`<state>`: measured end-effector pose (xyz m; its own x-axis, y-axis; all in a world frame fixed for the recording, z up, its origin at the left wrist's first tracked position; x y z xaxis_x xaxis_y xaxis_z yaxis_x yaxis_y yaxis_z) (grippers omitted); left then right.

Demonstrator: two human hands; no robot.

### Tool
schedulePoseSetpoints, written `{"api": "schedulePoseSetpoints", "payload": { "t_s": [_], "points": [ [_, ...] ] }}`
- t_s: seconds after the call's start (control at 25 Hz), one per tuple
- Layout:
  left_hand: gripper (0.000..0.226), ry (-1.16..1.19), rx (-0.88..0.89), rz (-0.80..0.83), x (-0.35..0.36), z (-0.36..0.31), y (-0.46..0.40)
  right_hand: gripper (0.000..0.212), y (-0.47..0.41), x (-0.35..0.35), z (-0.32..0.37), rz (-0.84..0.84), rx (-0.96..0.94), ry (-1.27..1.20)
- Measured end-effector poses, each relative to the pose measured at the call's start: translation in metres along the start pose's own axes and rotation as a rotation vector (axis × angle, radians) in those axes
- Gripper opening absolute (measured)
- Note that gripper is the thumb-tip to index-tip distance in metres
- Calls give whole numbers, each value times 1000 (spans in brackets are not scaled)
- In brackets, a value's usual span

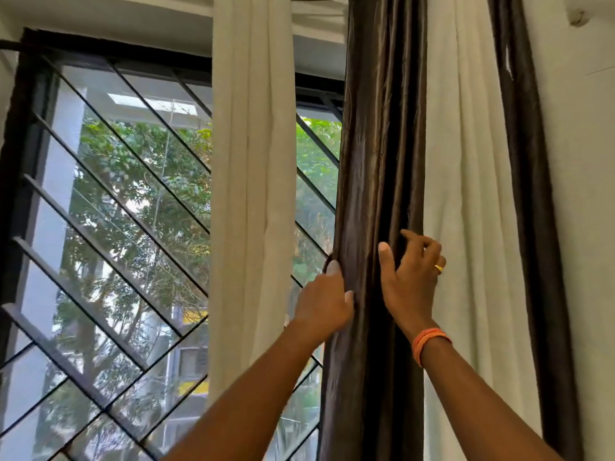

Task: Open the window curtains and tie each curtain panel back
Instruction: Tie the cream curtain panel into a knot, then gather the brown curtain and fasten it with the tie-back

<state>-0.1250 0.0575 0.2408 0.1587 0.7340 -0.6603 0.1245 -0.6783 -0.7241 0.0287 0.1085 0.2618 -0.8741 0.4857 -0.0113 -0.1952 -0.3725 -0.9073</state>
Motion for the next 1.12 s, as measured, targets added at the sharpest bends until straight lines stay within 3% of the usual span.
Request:
{"api": "schedulePoseSetpoints", "payload": {
  "t_s": [0.08,0.2,0.32,0.36,0.44,0.52,0.56,0.64,0.72,0.8,0.88,0.96,1.04,1.12],
  "points": [
    [80,369,-196,96,37,9,5,66,9,-6,-29,54,140,34],
    [134,611,-390,182,73,14,28,81,34,-6,-78,218,328,-163],
    [152,695,-456,287,93,21,48,53,57,-1,-107,428,440,-411],
    [143,813,-473,304,97,25,53,42,61,-1,-113,475,440,-441],
    [88,978,-463,300,102,32,63,37,65,-9,-115,520,418,-494],
    [32,797,-460,120,97,46,74,38,62,-24,-118,451,382,-403],
    [26,711,-461,7,92,54,80,38,58,-34,-122,361,365,-278],
    [36,573,-506,-158,78,70,97,38,61,-57,-126,152,350,-37],
    [34,492,-515,-196,67,75,119,45,79,-63,-112,69,295,45],
    [31,432,-465,-184,60,68,145,55,115,-46,-85,162,164,28],
    [26,400,-416,-200,58,61,176,64,163,-21,-58,380,57,1],
    [19,399,-427,-194,56,64,201,64,193,-4,-33,565,110,-150],
    [17,479,-436,-170,55,71,220,65,189,-4,-12,536,133,-273],
    [22,552,-436,-118,51,81,242,68,185,-8,8,403,16,-242]
  ]
}}
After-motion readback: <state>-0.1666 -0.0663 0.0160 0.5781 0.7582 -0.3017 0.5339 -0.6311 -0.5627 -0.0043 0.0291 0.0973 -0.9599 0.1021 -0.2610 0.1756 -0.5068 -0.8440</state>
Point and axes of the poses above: each hand's wrist, its own y-axis away from the middle knuckle, its own x-axis out of the palm, z = x × y, the point moved 5 cm from there along -y, towards the middle knuckle, and after that the axes turned 5 degrees about z, right-handed, at the moved point
